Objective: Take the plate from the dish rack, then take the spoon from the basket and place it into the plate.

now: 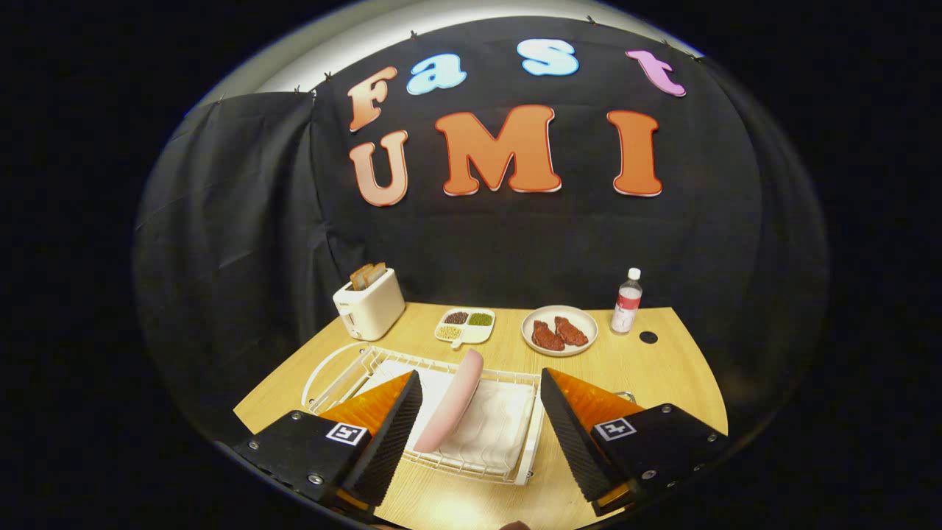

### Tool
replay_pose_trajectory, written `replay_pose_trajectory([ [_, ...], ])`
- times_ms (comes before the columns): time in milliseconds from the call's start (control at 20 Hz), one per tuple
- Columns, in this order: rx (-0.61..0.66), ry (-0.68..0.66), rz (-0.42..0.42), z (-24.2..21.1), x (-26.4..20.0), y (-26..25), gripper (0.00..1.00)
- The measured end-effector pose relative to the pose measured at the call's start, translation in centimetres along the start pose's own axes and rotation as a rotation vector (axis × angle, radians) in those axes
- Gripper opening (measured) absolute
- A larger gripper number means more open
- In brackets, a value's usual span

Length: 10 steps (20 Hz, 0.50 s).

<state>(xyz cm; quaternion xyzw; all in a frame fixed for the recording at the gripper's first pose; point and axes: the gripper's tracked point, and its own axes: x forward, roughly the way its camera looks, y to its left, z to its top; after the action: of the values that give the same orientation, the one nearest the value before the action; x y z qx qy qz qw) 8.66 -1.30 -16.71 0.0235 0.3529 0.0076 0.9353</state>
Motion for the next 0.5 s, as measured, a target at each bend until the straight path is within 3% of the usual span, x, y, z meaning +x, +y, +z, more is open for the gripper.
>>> replay_pose_trajectory([
  [350,-0.036,0.267,-0.024,-4.9,5.9,1.9,0.94],
  [500,0.011,0.352,-0.017,-5.6,7.3,2.9,0.92],
])
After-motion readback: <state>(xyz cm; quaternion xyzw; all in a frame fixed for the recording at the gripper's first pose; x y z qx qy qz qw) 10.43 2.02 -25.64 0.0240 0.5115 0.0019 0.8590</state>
